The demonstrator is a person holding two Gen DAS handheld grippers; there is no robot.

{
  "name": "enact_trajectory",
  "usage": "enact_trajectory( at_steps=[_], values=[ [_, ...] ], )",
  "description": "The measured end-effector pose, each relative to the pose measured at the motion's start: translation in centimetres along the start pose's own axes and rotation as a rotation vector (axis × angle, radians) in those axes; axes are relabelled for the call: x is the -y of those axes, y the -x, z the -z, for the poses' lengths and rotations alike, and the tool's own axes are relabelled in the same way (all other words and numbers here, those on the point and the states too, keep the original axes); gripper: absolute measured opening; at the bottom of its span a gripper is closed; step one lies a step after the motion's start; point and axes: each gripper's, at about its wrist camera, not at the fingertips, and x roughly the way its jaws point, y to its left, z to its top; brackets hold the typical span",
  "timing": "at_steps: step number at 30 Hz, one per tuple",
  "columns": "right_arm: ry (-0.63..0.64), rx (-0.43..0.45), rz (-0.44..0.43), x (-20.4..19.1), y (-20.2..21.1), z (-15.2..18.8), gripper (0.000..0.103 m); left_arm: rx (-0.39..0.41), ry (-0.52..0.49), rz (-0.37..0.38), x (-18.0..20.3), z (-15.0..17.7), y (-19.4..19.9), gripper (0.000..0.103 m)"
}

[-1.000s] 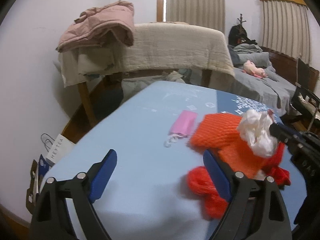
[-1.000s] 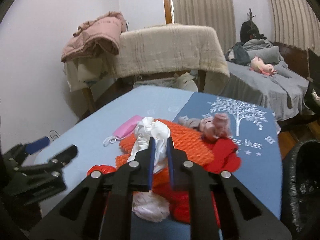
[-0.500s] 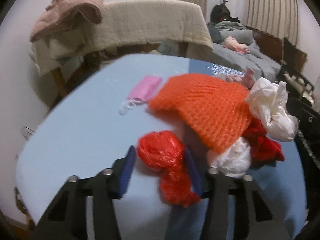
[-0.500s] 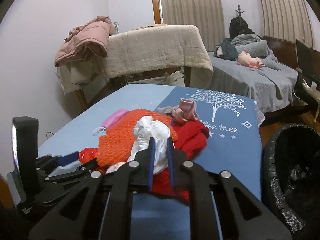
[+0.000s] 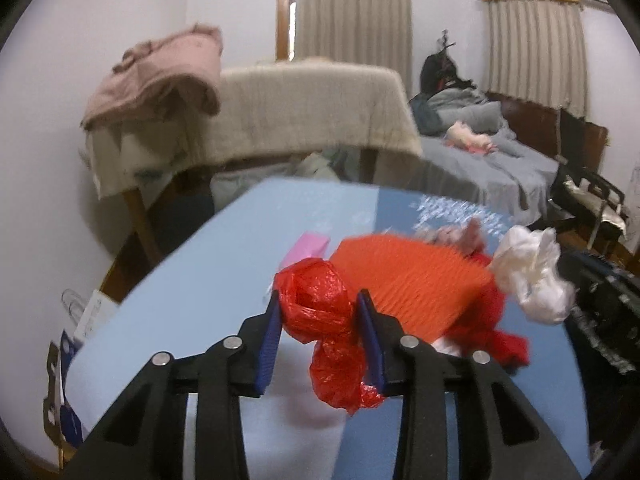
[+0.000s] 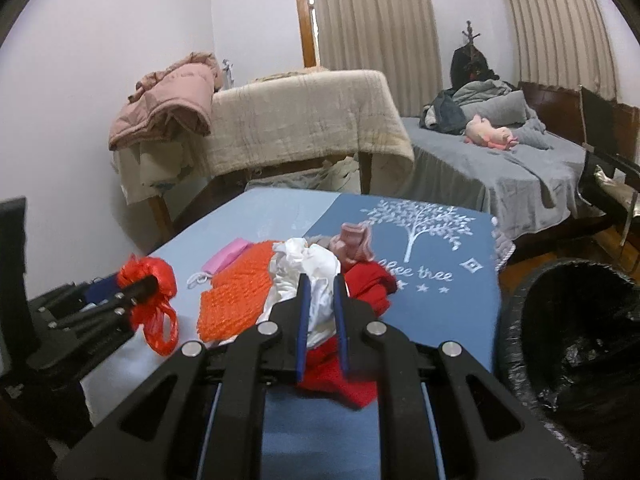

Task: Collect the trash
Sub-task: 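Carry both items over the black bin and open both grippers to drop them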

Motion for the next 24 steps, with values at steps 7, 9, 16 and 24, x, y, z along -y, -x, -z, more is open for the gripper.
enact_trajectory(
  at_steps=[7,9,16,24],
  values=[
    [-0.050,0.028,0.101,4.4,3.3,-0.3,0.011,0.040,-0.055,0.158,5.8,-2.8,0.9,0.037],
    [-0.066,0.033,0.151,6.2,4.3,-0.1,0.011,0.038,-0.077,0.215,8.0,-3.1,0.6,0.037],
    [-0.136,0.043,0.350,13.7,7.8,1.4,0.011,0.027,-0.148,0.384,16.2,-3.5,-0.6,0.037],
    [-0.216,0.023,0.527,20.5,10.1,4.3,0.011,-0.009,-0.190,0.538,25.1,-3.8,-2.7,0.037]
  ],
)
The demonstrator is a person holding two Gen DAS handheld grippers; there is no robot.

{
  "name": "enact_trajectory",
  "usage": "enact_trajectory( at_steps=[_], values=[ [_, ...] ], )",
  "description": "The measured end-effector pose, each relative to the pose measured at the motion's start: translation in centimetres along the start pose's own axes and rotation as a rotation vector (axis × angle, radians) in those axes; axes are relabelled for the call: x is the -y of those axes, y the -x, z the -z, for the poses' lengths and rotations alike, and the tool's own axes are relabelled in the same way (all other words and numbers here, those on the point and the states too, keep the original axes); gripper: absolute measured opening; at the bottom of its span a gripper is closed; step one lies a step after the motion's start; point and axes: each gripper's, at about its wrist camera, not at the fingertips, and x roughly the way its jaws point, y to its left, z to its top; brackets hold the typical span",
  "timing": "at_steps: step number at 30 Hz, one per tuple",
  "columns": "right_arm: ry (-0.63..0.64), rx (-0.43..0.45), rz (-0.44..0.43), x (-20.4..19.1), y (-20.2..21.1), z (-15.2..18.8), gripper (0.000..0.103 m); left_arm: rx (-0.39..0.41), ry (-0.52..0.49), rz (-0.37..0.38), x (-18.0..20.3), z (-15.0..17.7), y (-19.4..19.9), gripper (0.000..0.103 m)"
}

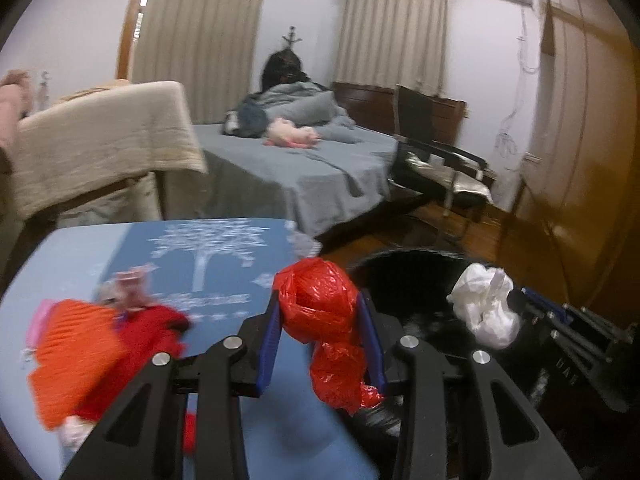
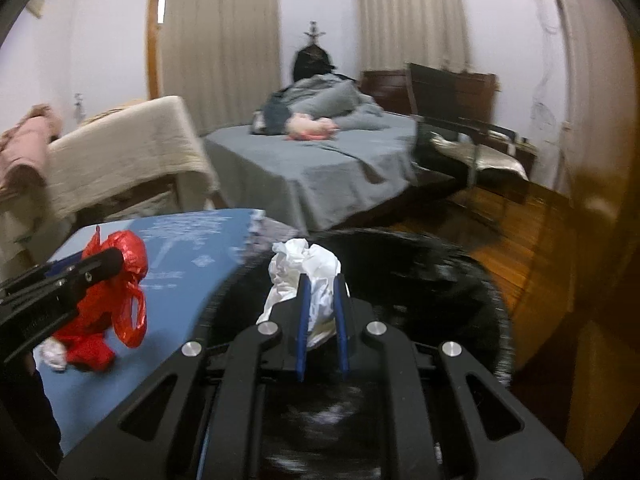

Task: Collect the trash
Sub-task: 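Carry both items over the black bin and open both grippers to drop them, then move both grippers back over the pile on the table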

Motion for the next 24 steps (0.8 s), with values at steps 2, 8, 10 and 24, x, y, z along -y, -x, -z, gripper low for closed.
enact_trajectory(
  at_steps=[2,8,10,24],
  values=[
    [-0.012,-0.007,0.034,1.6,-0.3,0.4,0.011,-0.010,0.001,0.038,1.6,-0.3,-1.6,0.037],
    [-0.059,-0.009,0.119,4.9,-0.8,0.9,0.017,-0.043,-0.002,0.159,4.8,-0.5,-4.3,0.048],
    [-0.070,-0.009,0.141,5.7,-0.8,1.2,0.024,-0.049,-0.003,0.180,5.0,-0.3,-4.6,0.061],
    [-0.023,0.060,0.054,-0.5,0.2,0.3,0.096,0.055,-0.051,-0.131,-4.2,0.4,3.2,0.087]
  ],
)
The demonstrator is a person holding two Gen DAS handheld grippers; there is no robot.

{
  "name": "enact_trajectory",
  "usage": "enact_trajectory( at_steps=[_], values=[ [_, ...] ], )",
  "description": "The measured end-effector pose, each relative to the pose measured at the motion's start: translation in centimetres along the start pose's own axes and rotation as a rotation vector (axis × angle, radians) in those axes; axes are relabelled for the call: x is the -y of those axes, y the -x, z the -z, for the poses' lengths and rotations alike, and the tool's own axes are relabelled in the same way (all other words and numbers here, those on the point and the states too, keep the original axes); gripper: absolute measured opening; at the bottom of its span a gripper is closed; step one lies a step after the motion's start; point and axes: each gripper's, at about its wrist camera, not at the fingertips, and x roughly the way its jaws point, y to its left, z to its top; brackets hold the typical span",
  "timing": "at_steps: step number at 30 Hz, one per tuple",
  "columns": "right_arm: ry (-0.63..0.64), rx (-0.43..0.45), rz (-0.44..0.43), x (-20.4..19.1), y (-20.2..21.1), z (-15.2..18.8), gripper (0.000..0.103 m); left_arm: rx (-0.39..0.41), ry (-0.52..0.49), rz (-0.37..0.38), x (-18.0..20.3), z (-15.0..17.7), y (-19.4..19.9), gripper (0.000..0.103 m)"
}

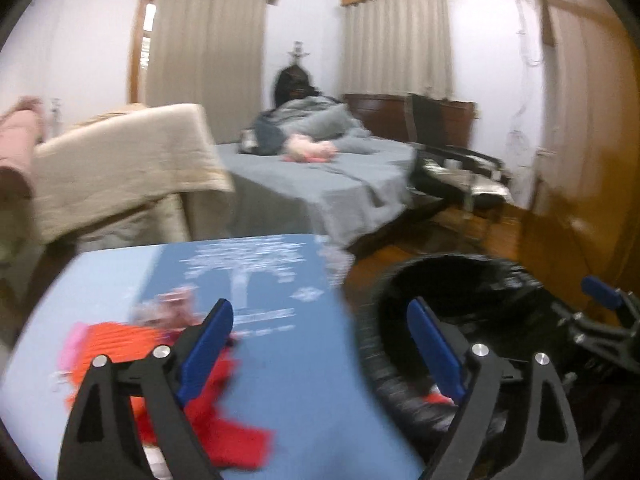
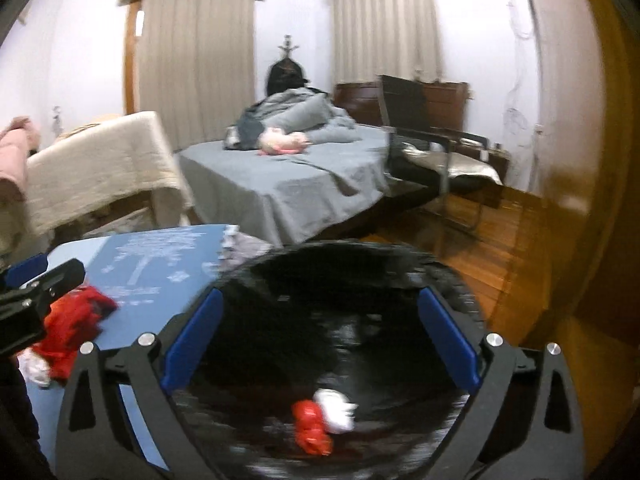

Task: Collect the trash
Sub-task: 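Move both grippers back over the pile on the table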

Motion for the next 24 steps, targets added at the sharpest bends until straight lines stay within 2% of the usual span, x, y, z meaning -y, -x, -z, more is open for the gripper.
enact_trajectory(
  at_steps=[5,10,16,24],
  values=[
    [0.045,-0.002,-0.112,-5.3,0.1,-0.3,0.096,0.003,-0.004,-0.162,-5.9,1.6,2.1,0.087],
    [0.077,-0.024,-0.212,-10.3,0.0,0.0,0.096,-0.043,0.039,-0.251,-10.4,3.1,2.0,0.086],
    [0.148,-0.039,-0.271,-14.6,-0.2,0.8,0.096,-0.083,0.081,-0.280,-12.9,4.7,1.4,0.084],
    [0.174,-0.061,-0.296,-16.5,-0.6,1.6,0.096,-0.150,0.119,-0.253,-13.7,6.6,-0.4,0.084]
  ],
)
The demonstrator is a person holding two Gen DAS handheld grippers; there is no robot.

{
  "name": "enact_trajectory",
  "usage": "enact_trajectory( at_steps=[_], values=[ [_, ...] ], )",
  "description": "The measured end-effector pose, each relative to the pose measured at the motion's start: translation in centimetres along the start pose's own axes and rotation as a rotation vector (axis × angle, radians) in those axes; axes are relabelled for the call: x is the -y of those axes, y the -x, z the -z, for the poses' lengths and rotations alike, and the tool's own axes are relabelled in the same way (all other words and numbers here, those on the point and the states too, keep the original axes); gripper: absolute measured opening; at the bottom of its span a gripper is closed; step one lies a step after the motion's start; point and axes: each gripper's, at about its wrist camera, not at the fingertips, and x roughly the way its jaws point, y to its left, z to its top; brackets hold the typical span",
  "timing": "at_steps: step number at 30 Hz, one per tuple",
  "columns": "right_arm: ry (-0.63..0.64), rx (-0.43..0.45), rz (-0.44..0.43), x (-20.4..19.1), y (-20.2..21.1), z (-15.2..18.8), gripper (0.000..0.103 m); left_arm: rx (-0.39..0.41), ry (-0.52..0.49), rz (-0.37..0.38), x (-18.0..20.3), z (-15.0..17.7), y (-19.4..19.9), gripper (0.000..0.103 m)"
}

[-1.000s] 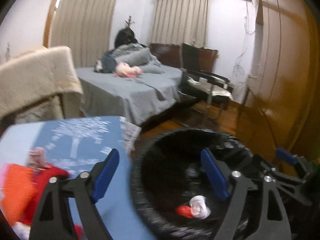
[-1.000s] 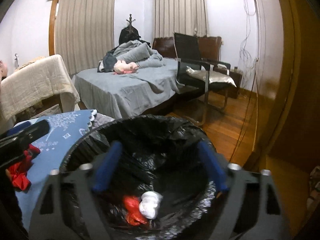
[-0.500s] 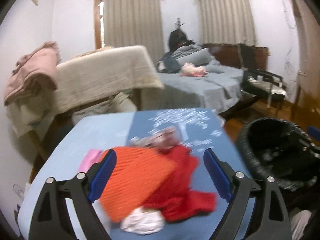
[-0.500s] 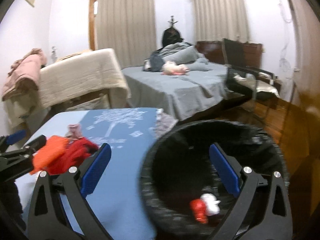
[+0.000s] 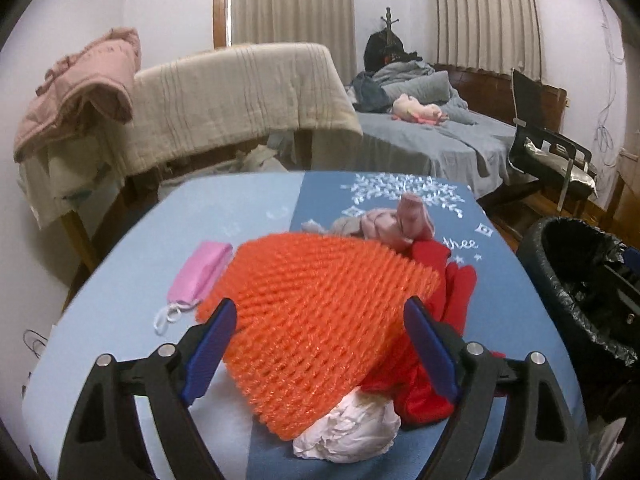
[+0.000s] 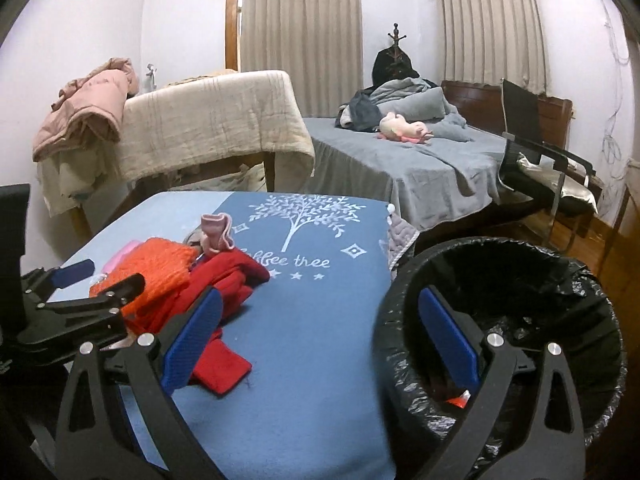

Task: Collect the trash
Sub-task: 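Move both grippers back over the pile on the table, then grasp the orange mesh pad with the left gripper and lift it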

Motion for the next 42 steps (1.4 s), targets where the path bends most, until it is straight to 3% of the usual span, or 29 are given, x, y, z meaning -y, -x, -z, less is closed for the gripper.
enact_trajectory(
  at_steps=[3,6,9,11,14,17,19,23,27,28,31,32,38,40,42],
  values=[
    [0.002,-0.004,0.000,0.1,-0.2,0.2,0.096,-0.023,-0.002,0.011,0.1,0.6,-0.6,0.084],
    [0.002,-0.011,0.000,0.1,-0.3,0.3,0.096,-0.039,-0.003,0.025,0.2,1.0,-1.0,0.074],
    [0.004,-0.016,-0.003,0.2,-0.4,0.4,0.096,-0.040,0.003,0.035,0.1,1.1,-0.9,0.056],
    [0.006,-0.017,-0.006,0.2,-0.4,0.4,0.096,-0.038,0.006,0.055,-0.1,1.0,-0.8,0.037],
    [0.007,-0.013,-0.007,0.2,-0.3,0.3,0.096,-0.037,0.014,0.073,-0.2,1.0,-0.6,0.016],
    [0.008,-0.009,-0.009,0.2,-0.1,0.3,0.096,-0.028,0.029,0.084,-0.5,0.8,-0.2,0.005],
    [0.011,-0.007,-0.007,0.1,0.0,0.3,0.096,-0.013,0.034,0.090,-0.5,0.6,0.3,0.003],
    [0.010,-0.006,-0.008,0.0,0.0,0.3,0.096,0.010,0.020,0.113,-0.2,-0.1,1.3,0.003],
    [0.018,-0.002,-0.016,-0.2,0.1,0.3,0.096,0.016,0.013,0.086,-0.3,-0.3,1.3,0.004],
    [0.022,-0.003,-0.017,-0.3,0.1,0.3,0.096,0.009,0.024,0.071,-0.8,-0.5,0.9,0.011],
    [0.020,-0.004,-0.017,-0.5,0.0,0.3,0.096,0.002,0.056,0.040,-1.9,-0.9,0.3,0.049],
    [0.018,-0.006,-0.020,-0.5,-0.1,0.3,0.096,0.005,0.061,0.031,-2.3,-0.9,0.1,0.055],
    [0.033,-0.014,-0.042,-1.6,-1.5,0.3,0.096,-0.041,0.066,0.014,-3.6,-0.3,-1.6,0.074],
    [0.039,-0.024,-0.048,-2.0,-1.8,0.5,0.096,-0.071,0.065,0.021,-3.7,0.3,-2.3,0.075],
    [0.048,-0.035,-0.051,-2.3,-2.0,0.7,0.096,-0.083,0.070,0.045,-3.8,0.7,-2.5,0.069]
  ],
)
